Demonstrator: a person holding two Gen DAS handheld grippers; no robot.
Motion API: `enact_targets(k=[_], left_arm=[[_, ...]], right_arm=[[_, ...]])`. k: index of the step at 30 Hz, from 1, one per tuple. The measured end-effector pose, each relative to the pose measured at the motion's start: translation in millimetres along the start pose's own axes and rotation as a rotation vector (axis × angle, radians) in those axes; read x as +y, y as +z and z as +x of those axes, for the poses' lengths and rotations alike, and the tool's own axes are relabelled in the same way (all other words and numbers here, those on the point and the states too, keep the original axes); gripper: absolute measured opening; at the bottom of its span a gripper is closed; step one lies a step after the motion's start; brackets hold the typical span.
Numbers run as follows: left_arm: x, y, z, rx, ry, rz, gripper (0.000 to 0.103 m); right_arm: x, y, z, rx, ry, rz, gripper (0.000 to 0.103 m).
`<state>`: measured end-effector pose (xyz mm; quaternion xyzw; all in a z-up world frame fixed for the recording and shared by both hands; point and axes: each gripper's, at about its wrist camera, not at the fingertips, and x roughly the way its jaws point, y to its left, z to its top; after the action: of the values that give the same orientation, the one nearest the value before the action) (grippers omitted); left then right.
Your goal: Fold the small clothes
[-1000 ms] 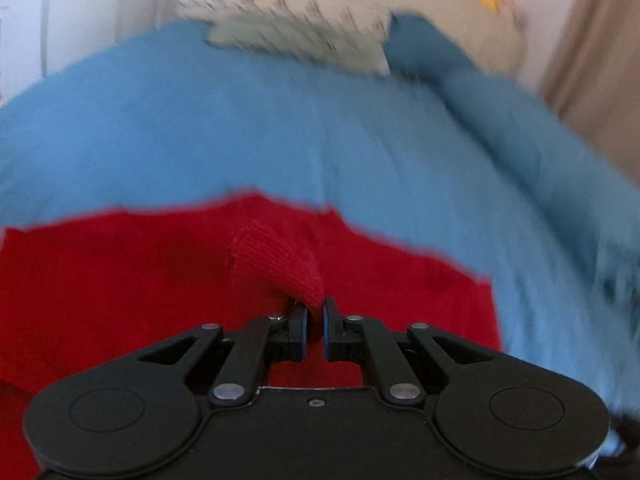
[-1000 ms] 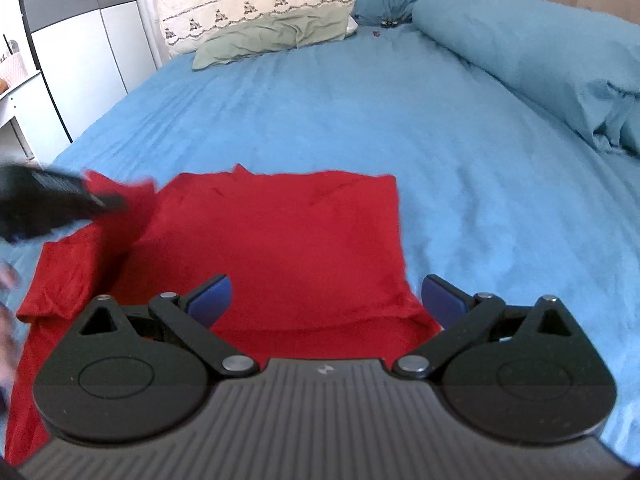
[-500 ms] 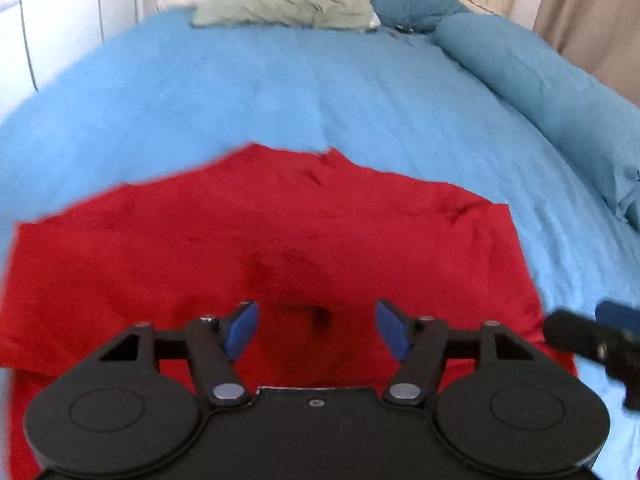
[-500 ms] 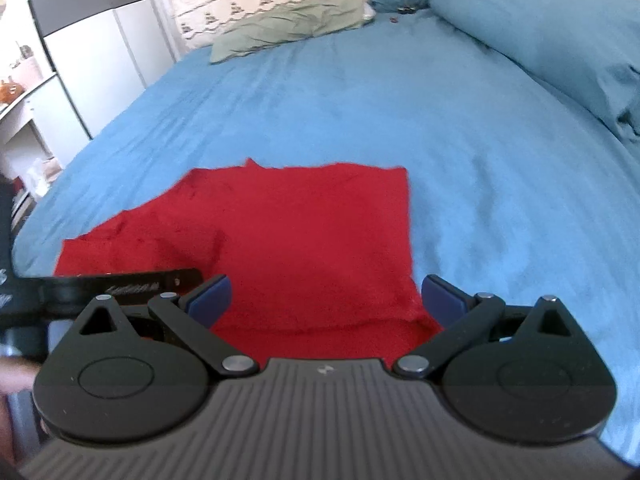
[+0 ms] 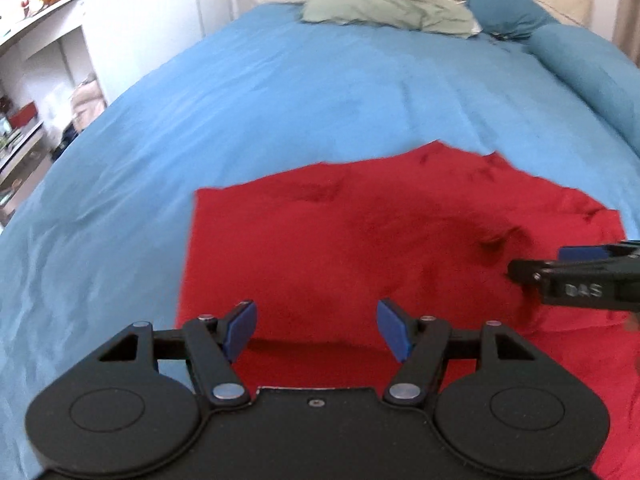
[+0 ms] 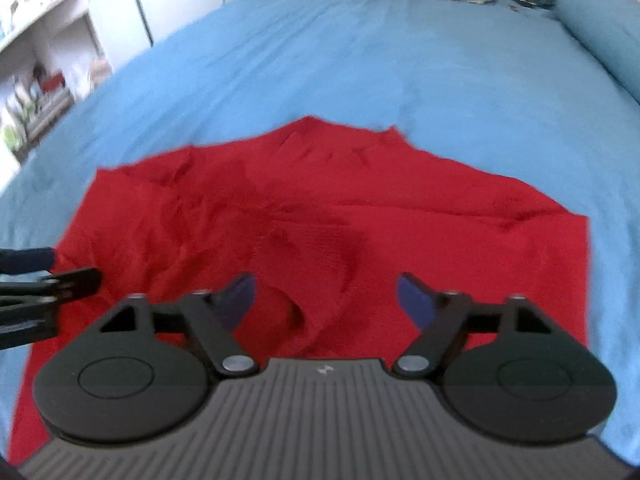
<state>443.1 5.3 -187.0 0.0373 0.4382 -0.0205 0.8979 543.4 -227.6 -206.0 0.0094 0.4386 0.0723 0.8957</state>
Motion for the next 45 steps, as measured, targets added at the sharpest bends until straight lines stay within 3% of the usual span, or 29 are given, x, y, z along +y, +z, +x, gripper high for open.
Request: enact_targets(k=[2,4,7,13,15,17,19,21,25,29,32,34,38,41,44,45], left_arm=[[9,0,2,0.004,-0.003,-0.017,0.071],[17,-1,-5,-0.003,-0.01,-0.022,0.071],[24,-2,-10,-0.012,-0.014,-0.016,0.071],[29,0,-12,-0.015,-0.027,-0.032,0.071],[30,0,-11,-0.016,-0.029,-0.037,0.071],[30,-2,-10,-0.016,-0.029,-0.04,0.071],[29,-3,-9,-0.013,-0.035,-0.043,0.071],[30,-4,-8,-0.007,-0.039,-0.041,0.071],[28,-5,-8,-0.002,-0.031,-0.027,0.071],[27,-8,-7,0.0,-0.033,-0.027,0.071],[28,-9,-6,0.003,-0.03,-0.032,0.071],[28,-9,-7,0.005,-0.027,-0.035,0.071],[28,-10,-8,0.004,-0.027,-0.033,0.071],[29,-12,-7,0.005,-0.025,-0.034,0.071],[30,-13,-8,0.005,-0.023,-0.041,0.071],[30,-13,-7,0.006,-0.021,-0.041,0.071]], right_arm=[[6,2,20,0.03,-0.002,-0.025,0.069],[6,1,31,0.041,-0.035,-0.051,0.039],[-8,2,26,0.019,-0.032,0.03,0.026],[-52,-14,4,-0.029,-0.053,0.24,0.026],[-64,-25,6,-0.017,-0.029,0.287,0.032],[-73,-35,5,-0.033,0.008,0.352,0.053],[-78,-43,-2,-0.068,0.062,0.407,0.085],[-71,-48,-7,-0.088,0.053,0.405,0.09],[-60,-54,-6,-0.074,0.008,0.374,0.09],[-40,-51,-2,-0.055,-0.106,0.285,0.088],[-25,-47,5,-0.04,-0.184,0.226,0.081],[-24,-52,3,-0.039,-0.205,0.209,0.071],[-27,-63,-8,-0.034,-0.23,0.194,0.063],[-36,-64,-13,-0.037,-0.2,0.231,0.058],[-42,-63,-13,-0.05,-0.155,0.268,0.047],[-43,-62,-13,-0.053,-0.143,0.28,0.037]])
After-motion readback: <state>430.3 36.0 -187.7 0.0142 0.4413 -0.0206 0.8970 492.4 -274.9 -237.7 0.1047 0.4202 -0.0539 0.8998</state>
